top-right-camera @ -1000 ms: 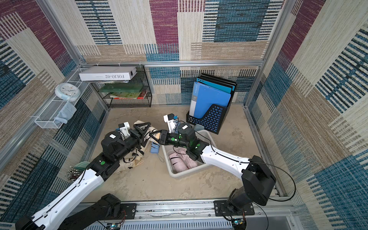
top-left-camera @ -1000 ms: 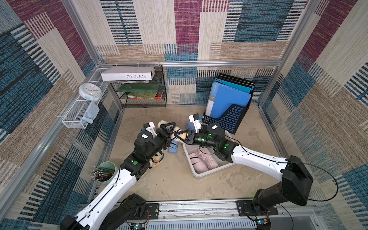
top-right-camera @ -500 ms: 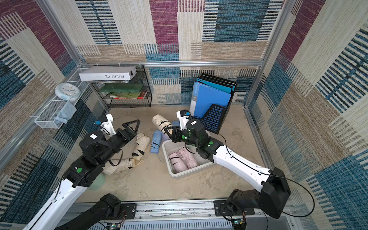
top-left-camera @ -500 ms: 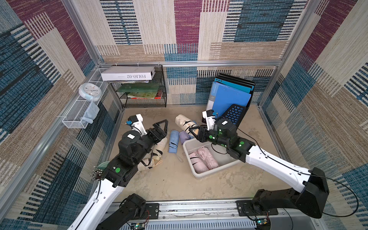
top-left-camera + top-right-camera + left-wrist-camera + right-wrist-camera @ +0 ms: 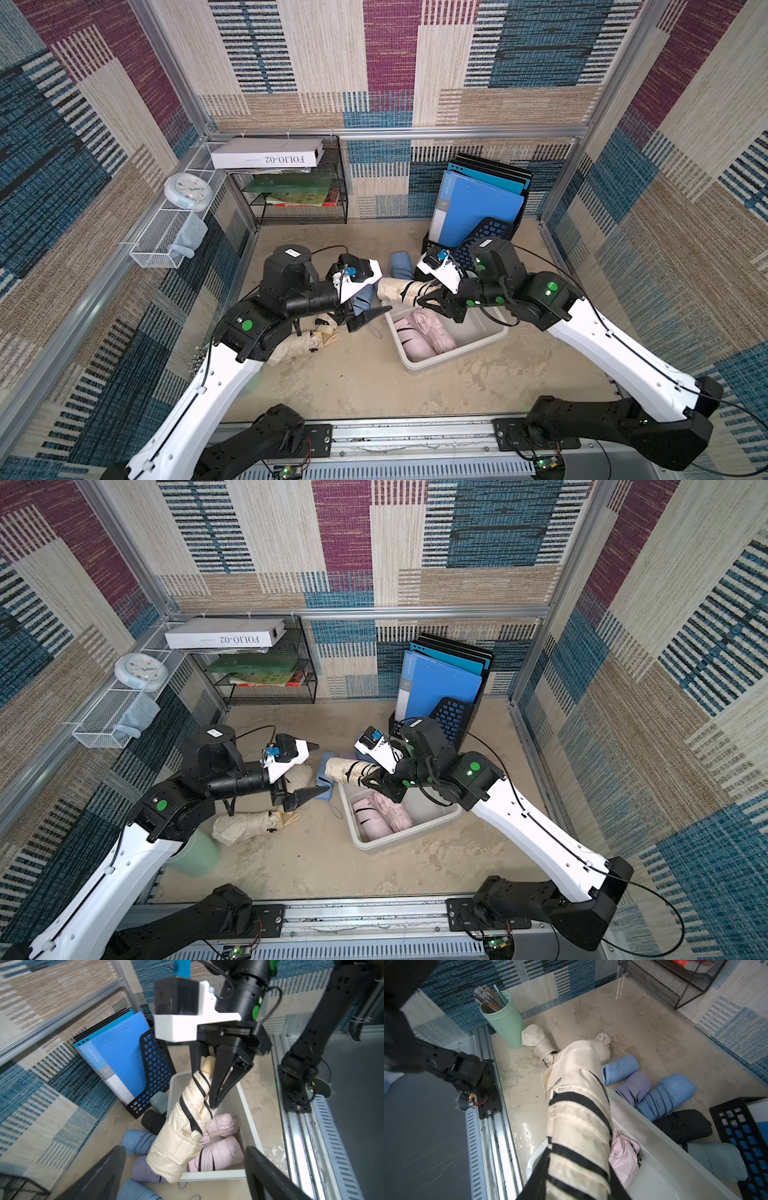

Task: Put the umbrella into the storage box
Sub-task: Pick up the umbrella from the center of the board.

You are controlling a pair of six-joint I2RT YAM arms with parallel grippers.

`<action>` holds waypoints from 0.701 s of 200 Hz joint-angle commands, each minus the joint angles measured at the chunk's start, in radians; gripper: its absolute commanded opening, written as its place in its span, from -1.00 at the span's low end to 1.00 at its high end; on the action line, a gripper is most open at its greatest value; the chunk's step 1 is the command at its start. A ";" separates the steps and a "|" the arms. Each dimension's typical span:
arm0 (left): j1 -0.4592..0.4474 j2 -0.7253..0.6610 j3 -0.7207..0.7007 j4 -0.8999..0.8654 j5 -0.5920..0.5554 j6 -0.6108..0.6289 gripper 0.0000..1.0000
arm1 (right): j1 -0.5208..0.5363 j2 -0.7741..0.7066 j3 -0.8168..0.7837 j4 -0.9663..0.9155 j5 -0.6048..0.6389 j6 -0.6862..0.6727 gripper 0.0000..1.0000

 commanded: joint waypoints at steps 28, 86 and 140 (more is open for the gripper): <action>-0.042 0.100 0.006 -0.136 0.099 0.241 0.98 | 0.003 0.015 0.060 -0.115 -0.148 -0.142 -0.67; -0.042 0.175 -0.009 -0.165 0.085 0.314 0.94 | 0.002 0.043 0.111 -0.160 -0.181 -0.206 -0.68; -0.042 0.218 -0.010 -0.168 0.087 0.333 0.43 | 0.002 0.067 0.155 -0.185 -0.193 -0.248 -0.70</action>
